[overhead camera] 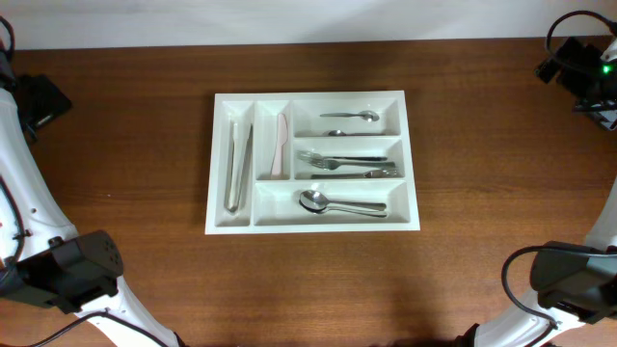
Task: Pack container
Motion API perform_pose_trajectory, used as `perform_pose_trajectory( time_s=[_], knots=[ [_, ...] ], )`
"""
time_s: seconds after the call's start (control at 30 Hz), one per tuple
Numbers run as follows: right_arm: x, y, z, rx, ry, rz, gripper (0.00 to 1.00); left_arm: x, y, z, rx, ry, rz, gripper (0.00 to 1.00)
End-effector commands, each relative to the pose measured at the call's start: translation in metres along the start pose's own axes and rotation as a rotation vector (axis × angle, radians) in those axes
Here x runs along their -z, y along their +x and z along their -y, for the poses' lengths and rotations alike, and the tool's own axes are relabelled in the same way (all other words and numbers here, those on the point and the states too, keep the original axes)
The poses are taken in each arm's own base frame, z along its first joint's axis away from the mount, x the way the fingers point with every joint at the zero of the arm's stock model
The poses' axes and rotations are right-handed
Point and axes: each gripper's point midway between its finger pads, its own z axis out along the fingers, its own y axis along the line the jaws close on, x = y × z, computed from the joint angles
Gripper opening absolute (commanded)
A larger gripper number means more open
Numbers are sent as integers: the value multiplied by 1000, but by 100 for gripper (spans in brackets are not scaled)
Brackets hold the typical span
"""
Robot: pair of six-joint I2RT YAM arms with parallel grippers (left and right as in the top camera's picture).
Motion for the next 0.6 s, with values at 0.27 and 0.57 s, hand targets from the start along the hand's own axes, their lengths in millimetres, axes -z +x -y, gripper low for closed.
perform_pose_trajectory(
  time_s=[0.27,0.57],
  knots=[
    [8,11,-30,69,-28,9,99,1,1,-1,-7,9,-1,99],
    [61,66,-128,320,-191,50,99,1,1,-1,-7,9,-1,99]
  ],
)
